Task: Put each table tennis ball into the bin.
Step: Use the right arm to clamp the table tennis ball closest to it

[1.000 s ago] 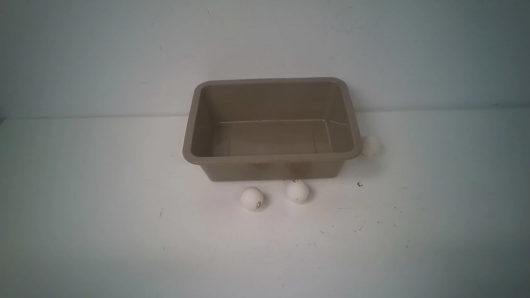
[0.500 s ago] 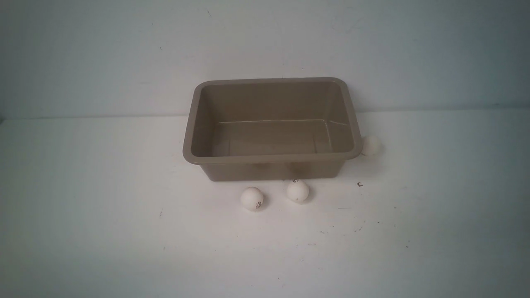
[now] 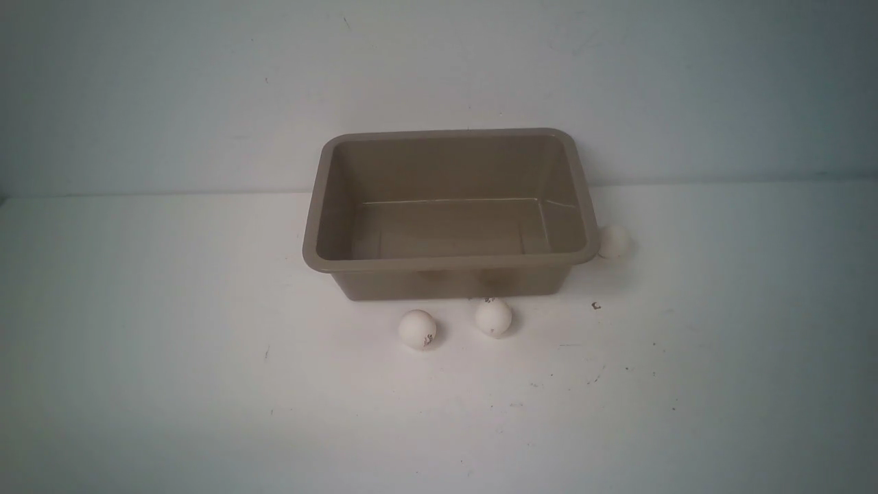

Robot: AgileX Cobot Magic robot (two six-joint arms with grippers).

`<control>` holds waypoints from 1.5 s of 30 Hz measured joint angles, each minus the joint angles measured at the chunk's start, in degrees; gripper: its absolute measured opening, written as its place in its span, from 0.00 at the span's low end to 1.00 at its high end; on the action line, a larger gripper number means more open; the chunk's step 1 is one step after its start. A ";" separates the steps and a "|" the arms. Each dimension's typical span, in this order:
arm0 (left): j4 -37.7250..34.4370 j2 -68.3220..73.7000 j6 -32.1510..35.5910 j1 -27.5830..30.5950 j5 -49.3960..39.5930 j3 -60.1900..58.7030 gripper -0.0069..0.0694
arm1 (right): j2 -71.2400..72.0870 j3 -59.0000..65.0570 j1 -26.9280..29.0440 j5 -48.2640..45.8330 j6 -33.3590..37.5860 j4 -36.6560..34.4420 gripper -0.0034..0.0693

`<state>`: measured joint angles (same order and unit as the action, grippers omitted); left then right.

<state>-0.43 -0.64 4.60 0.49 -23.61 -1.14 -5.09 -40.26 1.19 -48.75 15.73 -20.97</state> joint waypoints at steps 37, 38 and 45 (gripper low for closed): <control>-13.27 0.00 -2.80 0.00 3.81 -0.47 0.74 | -0.05 -0.84 0.00 -3.30 0.45 -15.73 0.65; -17.04 0.00 -3.08 0.00 5.10 -0.47 0.74 | -0.05 -0.84 0.00 -3.30 0.45 -15.73 0.65; -32.34 0.00 -3.24 0.00 8.73 -0.47 0.74 | -0.05 -0.84 0.00 -3.30 0.45 -15.67 0.65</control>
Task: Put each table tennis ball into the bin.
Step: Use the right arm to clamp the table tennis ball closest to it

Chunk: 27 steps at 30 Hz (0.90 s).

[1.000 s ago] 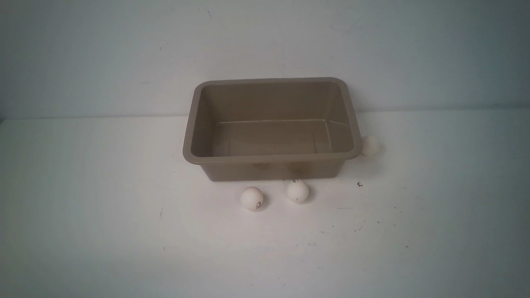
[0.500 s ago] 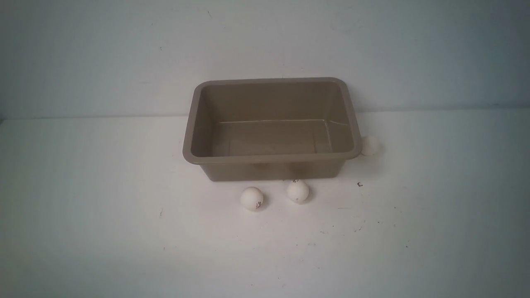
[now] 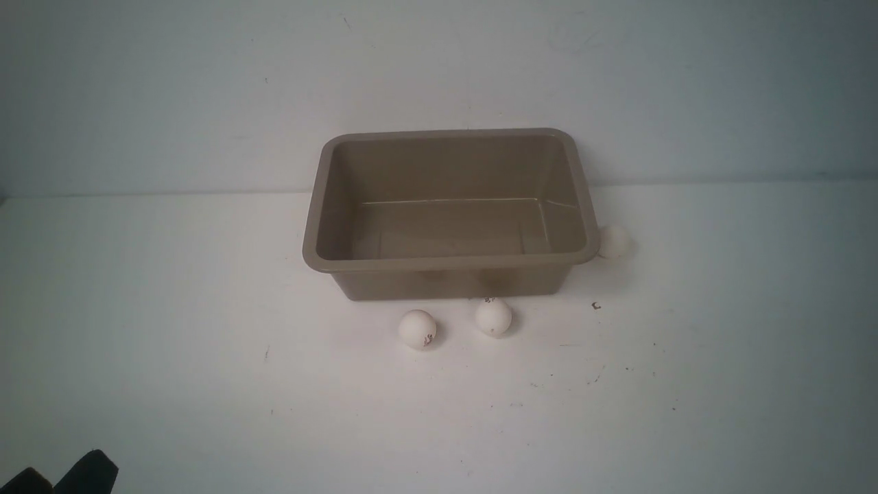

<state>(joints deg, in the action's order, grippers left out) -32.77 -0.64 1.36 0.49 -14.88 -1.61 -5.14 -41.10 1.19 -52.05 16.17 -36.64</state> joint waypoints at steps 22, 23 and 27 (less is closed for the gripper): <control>-11.97 3.12 23.73 -0.49 -18.03 17.11 0.74 | -6.75 0.00 0.00 -4.28 13.34 -1.09 0.65; -11.90 3.89 24.09 -0.49 -18.55 17.66 0.74 | -6.75 0.00 0.00 -4.50 13.66 -1.15 0.65; -9.74 8.24 27.54 -0.49 -22.39 22.00 0.73 | -6.75 0.00 0.00 -5.78 14.64 -1.42 0.65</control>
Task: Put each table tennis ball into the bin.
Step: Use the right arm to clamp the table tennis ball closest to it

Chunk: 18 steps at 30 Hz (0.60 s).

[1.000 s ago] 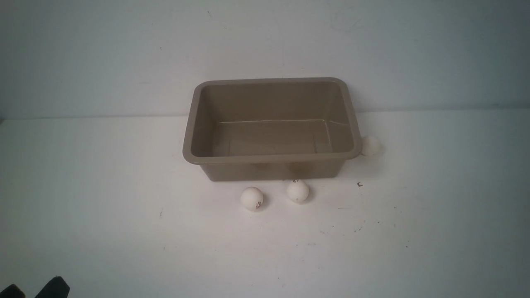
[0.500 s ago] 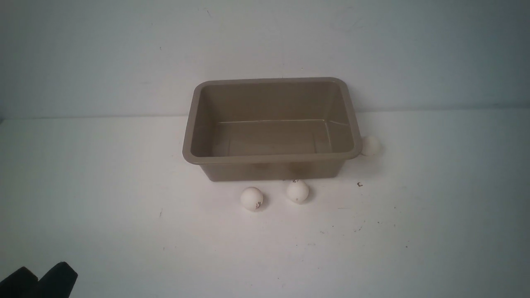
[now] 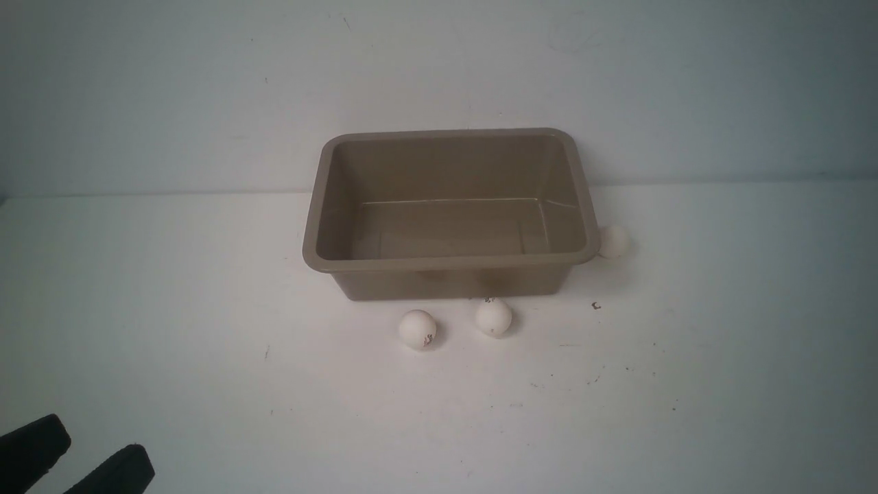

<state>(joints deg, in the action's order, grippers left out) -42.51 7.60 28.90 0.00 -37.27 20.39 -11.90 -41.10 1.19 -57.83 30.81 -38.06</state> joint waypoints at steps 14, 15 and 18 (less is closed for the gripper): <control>3.92 9.51 12.18 0.00 -6.51 5.98 0.53 | -3.55 0.00 0.00 -0.95 1.97 -0.48 0.65; 3.92 9.51 13.89 0.00 -6.68 6.49 0.54 | -4.71 0.00 0.00 -1.19 2.51 -0.48 0.65; 3.87 9.51 16.80 0.00 -7.80 7.64 0.57 | -9.30 0.00 0.00 -1.57 5.40 -0.48 0.65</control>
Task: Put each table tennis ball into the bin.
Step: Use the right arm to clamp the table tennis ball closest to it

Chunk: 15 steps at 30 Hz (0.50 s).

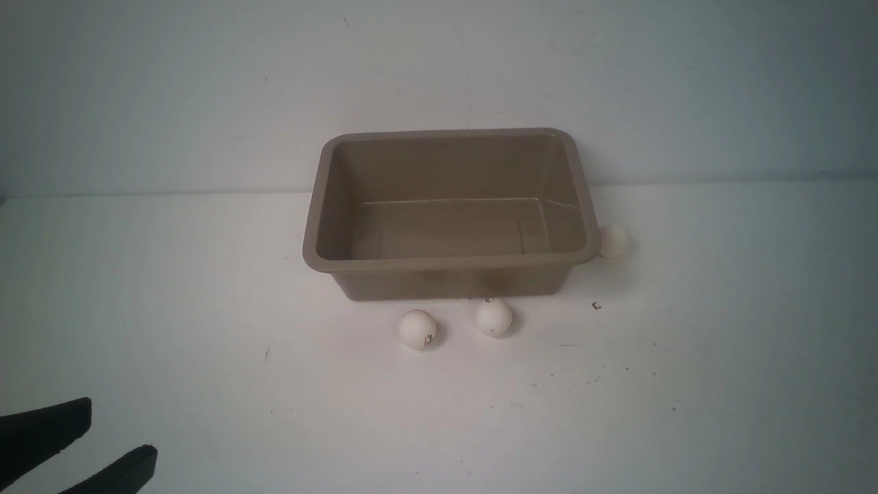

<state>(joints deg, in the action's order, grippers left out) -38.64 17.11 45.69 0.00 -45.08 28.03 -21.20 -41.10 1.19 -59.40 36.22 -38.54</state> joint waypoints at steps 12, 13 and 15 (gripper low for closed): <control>0.11 0.07 0.97 0.00 0.50 0.25 0.70 | -21.48 -0.08 0.00 3.38 10.42 -0.02 0.65; 0.11 0.07 0.97 0.00 0.50 0.25 0.70 | -23.18 -0.34 0.00 4.10 11.82 0.01 0.65; 0.11 0.07 0.99 0.00 0.56 0.25 0.70 | -26.56 -1.67 0.00 5.42 14.50 0.06 0.65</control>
<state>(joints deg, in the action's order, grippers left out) -38.53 17.18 46.68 0.00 -44.51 28.28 -47.76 -42.77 1.19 -53.98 50.72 -38.48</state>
